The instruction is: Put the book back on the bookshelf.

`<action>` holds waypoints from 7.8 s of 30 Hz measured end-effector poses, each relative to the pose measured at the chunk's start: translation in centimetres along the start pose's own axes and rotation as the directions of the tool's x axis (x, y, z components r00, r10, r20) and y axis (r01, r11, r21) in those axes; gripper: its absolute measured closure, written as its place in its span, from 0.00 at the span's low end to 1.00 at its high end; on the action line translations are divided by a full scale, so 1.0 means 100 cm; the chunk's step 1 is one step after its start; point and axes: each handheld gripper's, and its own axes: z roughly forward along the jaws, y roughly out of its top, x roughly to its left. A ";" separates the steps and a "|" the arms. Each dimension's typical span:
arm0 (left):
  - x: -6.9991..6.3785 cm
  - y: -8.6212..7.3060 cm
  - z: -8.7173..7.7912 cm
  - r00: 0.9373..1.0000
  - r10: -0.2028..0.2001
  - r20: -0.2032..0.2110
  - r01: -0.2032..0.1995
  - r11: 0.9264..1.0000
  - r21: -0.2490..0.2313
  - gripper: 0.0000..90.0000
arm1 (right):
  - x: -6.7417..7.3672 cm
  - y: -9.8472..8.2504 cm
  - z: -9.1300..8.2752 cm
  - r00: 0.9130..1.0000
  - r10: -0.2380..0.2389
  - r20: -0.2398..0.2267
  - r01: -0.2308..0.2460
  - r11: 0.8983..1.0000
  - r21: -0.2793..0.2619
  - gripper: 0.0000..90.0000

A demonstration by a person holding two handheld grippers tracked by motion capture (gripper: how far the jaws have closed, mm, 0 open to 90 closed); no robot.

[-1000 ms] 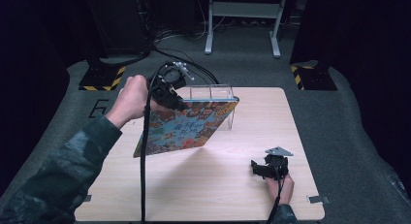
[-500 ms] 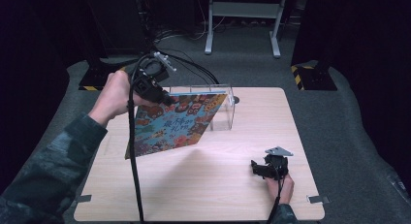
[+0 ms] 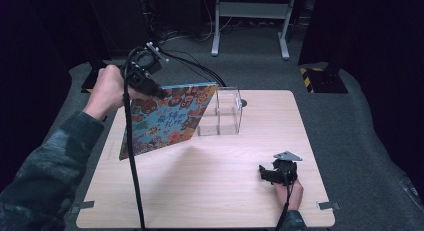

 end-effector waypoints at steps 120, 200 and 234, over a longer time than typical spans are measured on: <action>0.005 -0.092 0.089 0.900 -0.432 -0.058 0.365 0.820 -0.440 0.73 | 0.002 0.000 0.000 1.000 0.004 0.009 -0.004 1.000 -0.007 0.17; 0.050 -0.058 0.077 0.878 -0.479 -0.005 0.431 0.794 -0.429 0.33 | 0.002 0.000 0.000 1.000 0.011 0.009 -0.010 1.000 -0.011 0.18; -0.023 -0.186 0.178 0.868 -0.495 0.032 0.448 0.753 -0.482 0.44 | 0.001 0.000 0.000 1.000 0.008 0.014 -0.008 1.000 -0.009 0.18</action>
